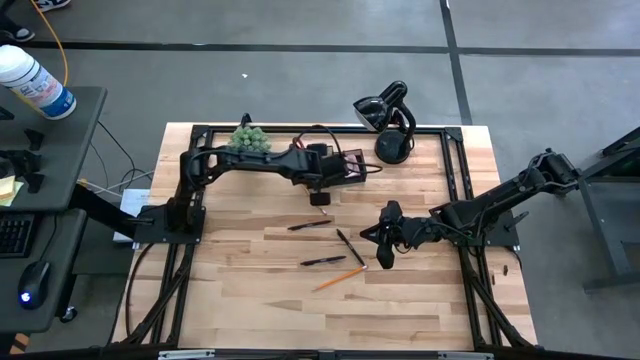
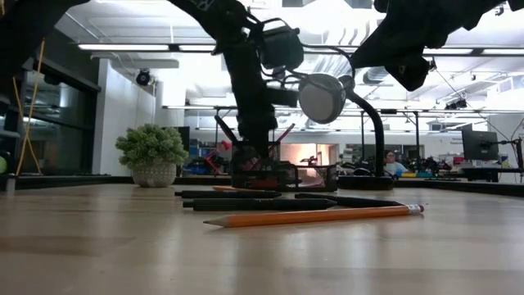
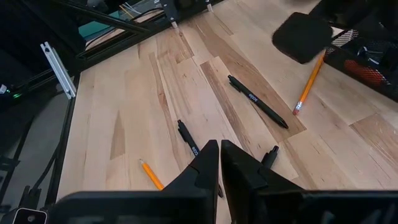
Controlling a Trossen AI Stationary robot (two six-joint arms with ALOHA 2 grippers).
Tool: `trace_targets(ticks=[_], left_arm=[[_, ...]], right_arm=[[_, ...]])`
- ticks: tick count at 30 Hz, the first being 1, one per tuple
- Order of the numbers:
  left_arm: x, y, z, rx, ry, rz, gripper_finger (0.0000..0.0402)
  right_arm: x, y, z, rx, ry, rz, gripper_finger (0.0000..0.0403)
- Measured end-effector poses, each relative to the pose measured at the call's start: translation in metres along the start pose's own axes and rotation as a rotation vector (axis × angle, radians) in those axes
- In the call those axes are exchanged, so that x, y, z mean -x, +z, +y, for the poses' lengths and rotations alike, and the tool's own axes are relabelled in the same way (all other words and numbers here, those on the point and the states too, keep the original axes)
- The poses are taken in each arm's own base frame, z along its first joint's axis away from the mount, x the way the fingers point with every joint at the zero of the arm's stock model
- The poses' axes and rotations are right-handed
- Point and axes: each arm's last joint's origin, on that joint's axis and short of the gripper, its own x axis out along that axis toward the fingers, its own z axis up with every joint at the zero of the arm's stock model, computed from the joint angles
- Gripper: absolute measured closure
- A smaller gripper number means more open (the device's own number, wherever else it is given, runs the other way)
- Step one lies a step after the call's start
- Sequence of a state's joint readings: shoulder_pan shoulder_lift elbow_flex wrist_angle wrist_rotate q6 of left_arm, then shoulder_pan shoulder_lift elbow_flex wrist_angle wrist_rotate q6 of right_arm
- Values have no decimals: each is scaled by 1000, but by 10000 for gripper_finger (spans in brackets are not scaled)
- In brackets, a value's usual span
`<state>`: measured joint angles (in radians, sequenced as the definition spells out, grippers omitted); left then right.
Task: Pick and place office supplies into organizer
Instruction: Put the bottom orange pencil into the black desk organizer
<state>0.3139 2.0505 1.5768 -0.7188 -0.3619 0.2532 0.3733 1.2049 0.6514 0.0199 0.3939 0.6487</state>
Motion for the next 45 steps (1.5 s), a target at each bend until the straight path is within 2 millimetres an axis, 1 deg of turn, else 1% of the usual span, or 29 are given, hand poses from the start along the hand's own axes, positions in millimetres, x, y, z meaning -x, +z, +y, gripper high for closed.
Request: trace_targets(ticks=[5,9,11,14,21,28,32,38,43,45], left_arm=[[17,-8,-3,34,-126,44,373],[36,-10,-16,20,-157,61,395],[46,-9,-26,-5,-168,50,399],[60,-7,-45,-34,-183,32,394],[84,-6,-96,-127,-294,0,400],[107,-15,-141,-118,-294,27,400],[118,-23,-160,-101,-270,51,400],[134,-33,-184,-84,-257,49,401],[139,-47,-203,-51,-247,52,401],[139,-56,-210,-35,-245,66,401]], right_arm=[[0,-1,-1,5,-5,7,391],[0,-2,-1,13,-14,19,391],[0,-2,-2,15,-18,24,391],[0,-3,-2,17,-21,28,391],[0,-6,-4,34,-36,66,391],[1,-12,-7,54,-32,144,391],[1,-14,-7,75,-18,175,391],[2,-15,-6,109,38,216,391],[2,-17,-5,158,103,267,391],[3,-18,-5,193,118,291,391]])
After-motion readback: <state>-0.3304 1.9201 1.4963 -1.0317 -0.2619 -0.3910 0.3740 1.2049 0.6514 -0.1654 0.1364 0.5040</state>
